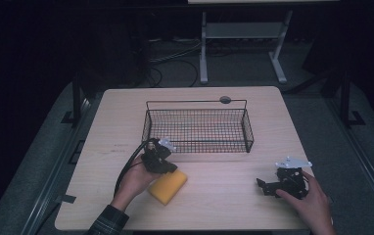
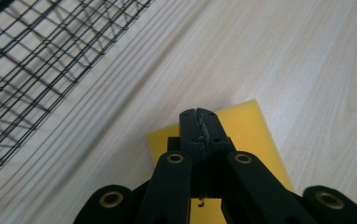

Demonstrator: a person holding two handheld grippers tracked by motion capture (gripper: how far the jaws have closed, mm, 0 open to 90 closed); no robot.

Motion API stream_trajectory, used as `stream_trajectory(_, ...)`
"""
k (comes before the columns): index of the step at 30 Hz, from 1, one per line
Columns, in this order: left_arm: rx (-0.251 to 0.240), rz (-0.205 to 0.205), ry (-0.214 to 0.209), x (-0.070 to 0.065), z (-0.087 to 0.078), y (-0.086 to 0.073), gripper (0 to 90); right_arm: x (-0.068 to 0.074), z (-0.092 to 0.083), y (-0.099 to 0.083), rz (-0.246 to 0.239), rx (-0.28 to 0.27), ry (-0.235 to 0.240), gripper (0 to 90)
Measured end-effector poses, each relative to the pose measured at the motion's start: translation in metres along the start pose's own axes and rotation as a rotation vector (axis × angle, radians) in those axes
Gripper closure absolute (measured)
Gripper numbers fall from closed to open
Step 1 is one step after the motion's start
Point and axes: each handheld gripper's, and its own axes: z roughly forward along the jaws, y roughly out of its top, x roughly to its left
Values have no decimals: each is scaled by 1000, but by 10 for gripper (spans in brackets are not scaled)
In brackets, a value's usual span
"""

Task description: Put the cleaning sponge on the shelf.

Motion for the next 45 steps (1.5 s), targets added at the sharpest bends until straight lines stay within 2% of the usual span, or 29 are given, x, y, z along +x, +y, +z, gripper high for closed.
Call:
stream_trajectory(8,-24,-12,-1,-2,-6,-1,887,0,0,0,0,0,0,0)
stream_trajectory(13,-25,-24,14,-4,-16,-4,765,0,0,0,0,0,0,0)
stream_trajectory(16,-36,-51,21,-5,-22,-7,693,0,0,0,0,0,0,0)
stream_trajectory(18,-27,-54,29,-5,-26,-9,646,0,0,0,0,-1,0,0)
stream_trajectory(23,-37,-92,32,-7,-33,-12,484,0,0,0,-1,0,0,0)
stream_trajectory(32,3,-126,73,-10,-35,-17,220,0,0,0,-1,0,0,0)
stream_trajectory(35,28,-122,88,-12,-33,-17,142,0,0,0,-1,0,0,0)
stream_trajectory(38,48,-128,91,-14,-29,-17,125,0,0,0,-1,0,0,0)
stream_trajectory(45,55,-117,90,-19,-25,-16,125,0,0,0,-1,0,0,0)
